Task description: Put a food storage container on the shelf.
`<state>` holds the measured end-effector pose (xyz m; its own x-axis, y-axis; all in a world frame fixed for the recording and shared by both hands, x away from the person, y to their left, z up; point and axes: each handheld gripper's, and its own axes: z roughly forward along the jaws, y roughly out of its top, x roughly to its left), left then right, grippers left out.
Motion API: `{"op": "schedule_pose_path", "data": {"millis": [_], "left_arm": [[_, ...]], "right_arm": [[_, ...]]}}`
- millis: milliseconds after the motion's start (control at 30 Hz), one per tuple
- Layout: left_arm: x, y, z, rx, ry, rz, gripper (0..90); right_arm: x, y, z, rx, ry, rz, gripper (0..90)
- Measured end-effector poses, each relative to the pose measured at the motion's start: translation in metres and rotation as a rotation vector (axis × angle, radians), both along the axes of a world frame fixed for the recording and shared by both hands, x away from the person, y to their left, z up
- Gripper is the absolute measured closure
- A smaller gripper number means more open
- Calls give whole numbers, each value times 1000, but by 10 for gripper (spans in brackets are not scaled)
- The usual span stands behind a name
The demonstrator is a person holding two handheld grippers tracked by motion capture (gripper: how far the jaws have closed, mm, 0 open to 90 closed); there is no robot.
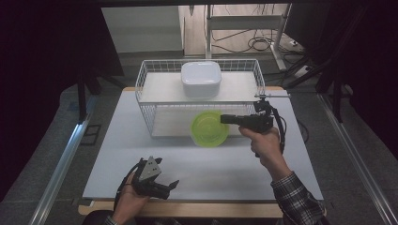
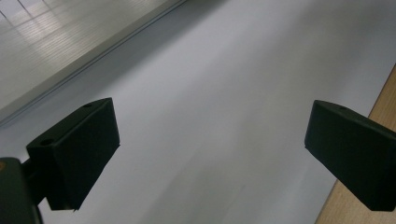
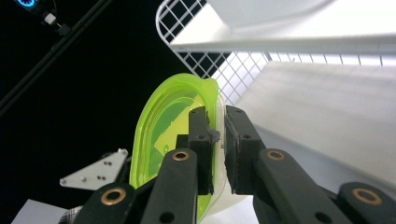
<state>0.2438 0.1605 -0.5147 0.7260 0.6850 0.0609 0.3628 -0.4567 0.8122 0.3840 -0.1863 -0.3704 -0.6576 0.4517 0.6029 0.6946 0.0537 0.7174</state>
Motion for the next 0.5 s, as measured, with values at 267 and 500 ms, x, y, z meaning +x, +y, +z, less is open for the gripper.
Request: {"op": "schedule_pose_path", "data": {"millis": [267, 500], "left_arm": [[0, -1, 0, -10, -3, 2, 28], [0, 0, 0, -3, -1, -2, 28]], "right_arm": [[6, 1, 23, 4, -24, -19, 823], [12, 4, 42, 27, -38, -29, 823]]}}
